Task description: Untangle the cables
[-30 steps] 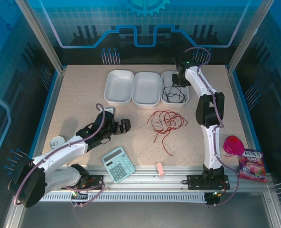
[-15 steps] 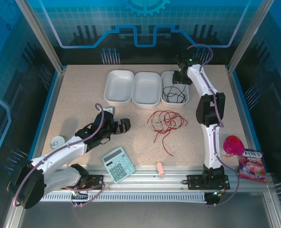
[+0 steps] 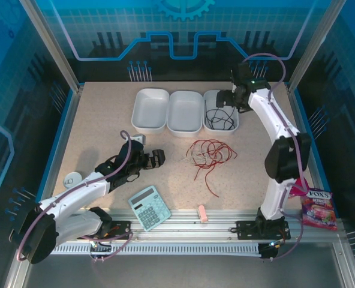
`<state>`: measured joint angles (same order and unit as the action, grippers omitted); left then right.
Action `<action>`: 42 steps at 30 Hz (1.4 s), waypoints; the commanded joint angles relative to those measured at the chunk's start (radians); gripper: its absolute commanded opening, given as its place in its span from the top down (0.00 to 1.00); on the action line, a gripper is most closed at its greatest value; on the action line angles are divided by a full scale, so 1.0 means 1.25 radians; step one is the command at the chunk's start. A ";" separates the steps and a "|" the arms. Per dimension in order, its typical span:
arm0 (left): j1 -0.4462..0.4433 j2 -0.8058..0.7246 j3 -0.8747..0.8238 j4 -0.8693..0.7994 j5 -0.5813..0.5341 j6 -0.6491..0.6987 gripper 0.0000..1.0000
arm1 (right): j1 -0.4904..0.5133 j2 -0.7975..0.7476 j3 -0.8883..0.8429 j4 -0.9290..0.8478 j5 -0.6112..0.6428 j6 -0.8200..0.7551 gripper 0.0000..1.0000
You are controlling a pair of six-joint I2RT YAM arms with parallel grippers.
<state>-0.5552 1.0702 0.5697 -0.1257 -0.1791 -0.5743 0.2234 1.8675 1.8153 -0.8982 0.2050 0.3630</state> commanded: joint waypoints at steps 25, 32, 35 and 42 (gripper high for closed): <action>-0.089 0.244 0.268 -0.062 0.163 0.171 0.01 | 0.076 -0.543 -0.639 0.050 0.133 0.290 0.00; -0.136 0.386 0.418 -0.153 0.170 0.219 0.05 | 0.073 -0.584 -0.697 0.046 0.116 0.319 0.00; -0.144 0.440 0.476 -0.198 0.162 0.224 0.11 | 0.072 -0.587 -0.710 0.055 0.105 0.325 0.00; -0.145 0.525 0.546 -0.272 0.129 0.184 0.26 | 0.072 -0.568 -0.723 0.076 0.079 0.332 0.00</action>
<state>-0.7303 1.6932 1.2091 -0.3786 -0.0032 -0.3386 0.3084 1.1519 0.9188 -0.8207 0.3210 0.7509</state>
